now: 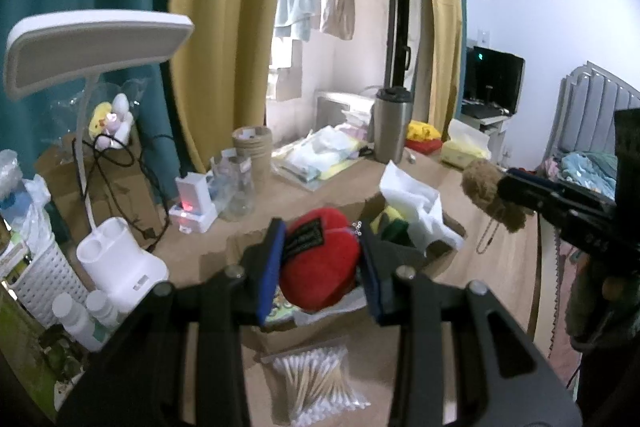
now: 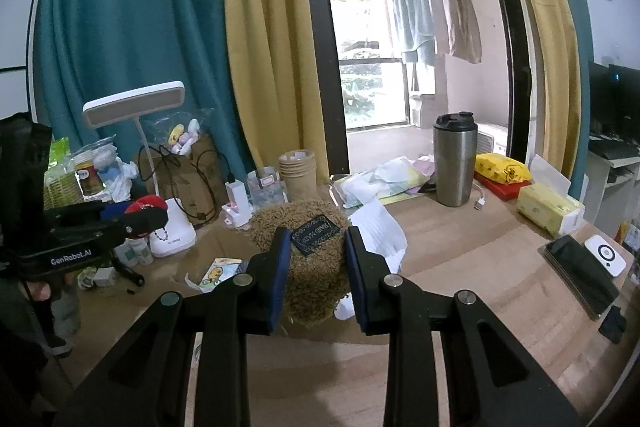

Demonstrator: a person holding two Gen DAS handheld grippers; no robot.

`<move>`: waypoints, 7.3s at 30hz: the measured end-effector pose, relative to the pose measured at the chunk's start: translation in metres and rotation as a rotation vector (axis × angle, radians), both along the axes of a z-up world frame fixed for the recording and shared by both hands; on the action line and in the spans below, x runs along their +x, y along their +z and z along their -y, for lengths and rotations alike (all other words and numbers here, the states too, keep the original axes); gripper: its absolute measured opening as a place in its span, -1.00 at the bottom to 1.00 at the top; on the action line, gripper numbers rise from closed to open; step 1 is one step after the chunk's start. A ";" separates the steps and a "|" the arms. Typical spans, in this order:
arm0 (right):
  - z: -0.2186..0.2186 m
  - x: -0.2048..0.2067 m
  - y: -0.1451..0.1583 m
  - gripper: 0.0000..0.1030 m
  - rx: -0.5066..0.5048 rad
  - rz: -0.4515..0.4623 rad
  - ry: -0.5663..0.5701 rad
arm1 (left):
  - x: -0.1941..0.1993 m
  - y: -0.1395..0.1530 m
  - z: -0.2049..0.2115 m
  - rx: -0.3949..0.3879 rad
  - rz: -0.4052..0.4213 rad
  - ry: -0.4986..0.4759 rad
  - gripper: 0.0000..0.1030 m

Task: Organize soft objects
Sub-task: 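Lower both pouches into the box and open both grippers, then withdraw both grippers and move the right gripper to the cotton swab bag, then close the right gripper on the clear cotton swab bag and lift it, then carry the cotton swab bag with the right gripper over the box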

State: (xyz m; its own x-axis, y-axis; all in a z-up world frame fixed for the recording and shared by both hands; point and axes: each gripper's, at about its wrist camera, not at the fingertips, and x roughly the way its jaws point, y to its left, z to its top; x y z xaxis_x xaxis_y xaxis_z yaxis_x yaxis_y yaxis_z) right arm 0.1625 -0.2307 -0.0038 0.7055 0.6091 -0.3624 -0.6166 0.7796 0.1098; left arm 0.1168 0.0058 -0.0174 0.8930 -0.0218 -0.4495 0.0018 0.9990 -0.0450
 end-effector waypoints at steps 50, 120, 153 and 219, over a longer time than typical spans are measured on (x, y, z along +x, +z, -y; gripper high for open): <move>-0.049 0.048 -0.066 0.05 -0.100 -0.186 0.028 | 0.069 -0.060 -0.015 -0.051 -0.172 0.046 0.04; -0.157 -0.027 -0.097 0.06 -0.204 -0.336 0.158 | -0.060 -0.072 -0.078 -0.164 -0.134 0.118 0.16; -0.173 -0.040 -0.115 -0.23 -0.272 -0.367 0.186 | -0.057 -0.078 -0.082 -0.172 -0.155 0.131 0.16; -0.102 0.044 -0.021 -0.26 -0.058 -0.169 0.092 | 0.019 -0.034 -0.043 -0.113 -0.092 0.080 0.16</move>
